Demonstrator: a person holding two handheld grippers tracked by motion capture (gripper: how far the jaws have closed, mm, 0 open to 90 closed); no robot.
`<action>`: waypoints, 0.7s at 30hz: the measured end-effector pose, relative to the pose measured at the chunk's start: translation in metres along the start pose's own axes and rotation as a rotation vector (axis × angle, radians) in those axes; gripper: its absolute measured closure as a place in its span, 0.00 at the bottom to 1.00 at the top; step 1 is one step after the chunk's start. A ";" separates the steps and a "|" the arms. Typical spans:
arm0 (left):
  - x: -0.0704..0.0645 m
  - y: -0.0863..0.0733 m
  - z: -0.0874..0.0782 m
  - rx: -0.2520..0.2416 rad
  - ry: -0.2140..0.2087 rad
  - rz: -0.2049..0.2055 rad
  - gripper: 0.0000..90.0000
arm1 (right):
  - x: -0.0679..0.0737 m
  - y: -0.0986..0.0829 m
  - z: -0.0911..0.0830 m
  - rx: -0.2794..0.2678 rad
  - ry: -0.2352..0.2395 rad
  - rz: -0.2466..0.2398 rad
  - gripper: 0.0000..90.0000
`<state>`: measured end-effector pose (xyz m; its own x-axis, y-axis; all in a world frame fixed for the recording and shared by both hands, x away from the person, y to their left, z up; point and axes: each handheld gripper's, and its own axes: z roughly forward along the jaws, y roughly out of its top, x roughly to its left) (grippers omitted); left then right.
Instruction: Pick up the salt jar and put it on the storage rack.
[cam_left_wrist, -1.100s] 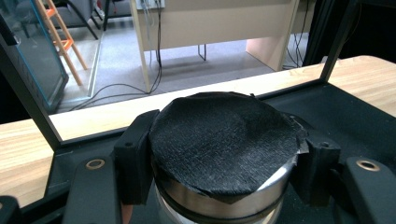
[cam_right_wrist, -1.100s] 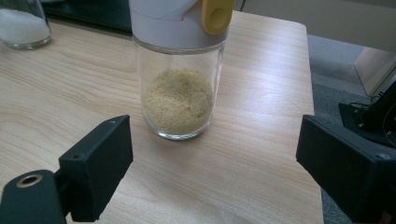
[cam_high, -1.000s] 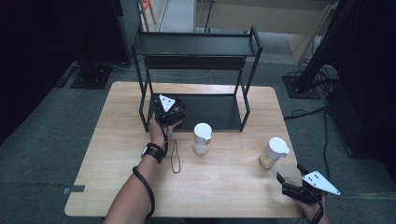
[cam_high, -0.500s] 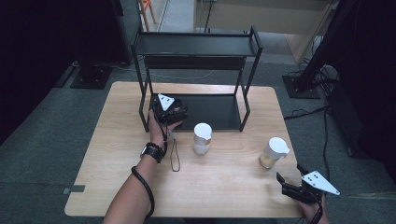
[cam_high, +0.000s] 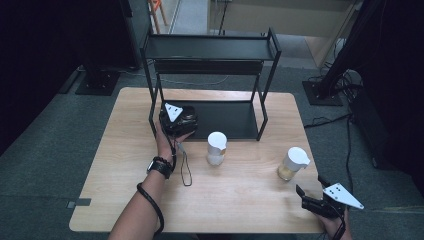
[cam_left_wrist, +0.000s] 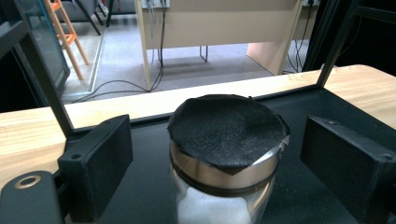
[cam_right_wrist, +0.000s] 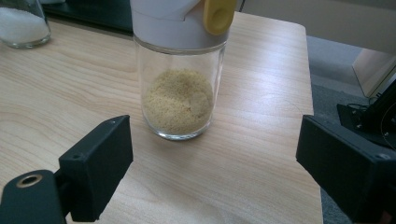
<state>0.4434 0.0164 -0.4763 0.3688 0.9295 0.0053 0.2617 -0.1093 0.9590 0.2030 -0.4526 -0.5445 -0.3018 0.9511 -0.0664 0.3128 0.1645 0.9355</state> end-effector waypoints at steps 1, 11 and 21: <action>0.000 0.000 -0.001 -0.001 0.000 0.000 0.11 | 0.000 0.000 0.000 0.000 0.000 0.000 0.12; 0.000 0.000 -0.012 -0.015 -0.013 -0.003 0.11 | 0.000 0.000 0.000 -0.003 -0.001 0.000 0.12; 0.000 -0.002 -0.024 -0.033 -0.034 -0.011 0.11 | 0.001 0.000 0.000 -0.005 0.001 -0.002 0.12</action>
<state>0.4217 0.0251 -0.4714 0.3963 0.9180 -0.0147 0.2369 -0.0868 0.9676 0.2029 -0.4518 -0.5444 -0.3033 0.9505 -0.0681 0.3078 0.1654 0.9370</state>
